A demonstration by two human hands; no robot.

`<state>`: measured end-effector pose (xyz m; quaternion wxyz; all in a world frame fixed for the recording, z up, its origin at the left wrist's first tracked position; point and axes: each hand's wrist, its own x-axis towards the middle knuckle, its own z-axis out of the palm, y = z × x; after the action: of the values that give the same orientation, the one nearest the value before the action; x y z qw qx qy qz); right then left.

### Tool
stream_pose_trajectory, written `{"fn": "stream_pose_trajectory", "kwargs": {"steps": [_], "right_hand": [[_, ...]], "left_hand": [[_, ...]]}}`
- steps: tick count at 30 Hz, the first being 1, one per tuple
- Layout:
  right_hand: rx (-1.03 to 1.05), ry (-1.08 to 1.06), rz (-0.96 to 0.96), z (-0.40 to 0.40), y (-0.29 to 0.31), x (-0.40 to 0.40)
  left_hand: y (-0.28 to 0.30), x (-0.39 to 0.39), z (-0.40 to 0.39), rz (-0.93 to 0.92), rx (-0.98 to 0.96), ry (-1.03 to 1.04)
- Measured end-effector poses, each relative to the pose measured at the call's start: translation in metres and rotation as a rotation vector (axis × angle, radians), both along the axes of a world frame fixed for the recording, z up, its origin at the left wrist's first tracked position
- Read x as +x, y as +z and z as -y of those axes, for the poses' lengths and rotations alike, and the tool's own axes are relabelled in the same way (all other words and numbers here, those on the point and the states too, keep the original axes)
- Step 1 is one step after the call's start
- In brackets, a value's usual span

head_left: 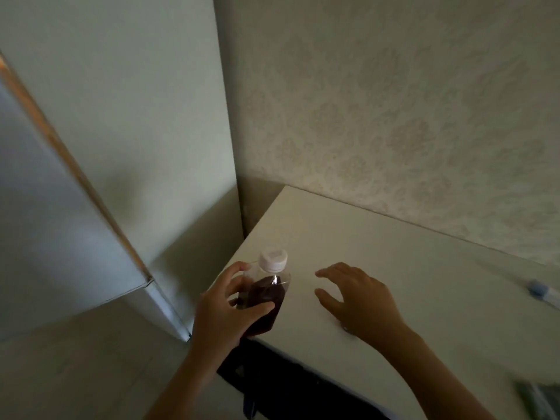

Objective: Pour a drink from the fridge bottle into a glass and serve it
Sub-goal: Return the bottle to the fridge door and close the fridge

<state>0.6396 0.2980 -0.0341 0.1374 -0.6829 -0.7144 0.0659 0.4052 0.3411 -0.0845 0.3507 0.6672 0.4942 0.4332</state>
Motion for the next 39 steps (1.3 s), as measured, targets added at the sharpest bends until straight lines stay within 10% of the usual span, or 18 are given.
{"fn": "stream_pose_trajectory", "kwargs": {"steps": [39], "right_hand": [[0.04, 1.071, -0.005, -0.035, 0.025, -0.724]], "left_hand": [[0.018, -0.636, 0.168, 0.09, 0.069, 1.043]]}}
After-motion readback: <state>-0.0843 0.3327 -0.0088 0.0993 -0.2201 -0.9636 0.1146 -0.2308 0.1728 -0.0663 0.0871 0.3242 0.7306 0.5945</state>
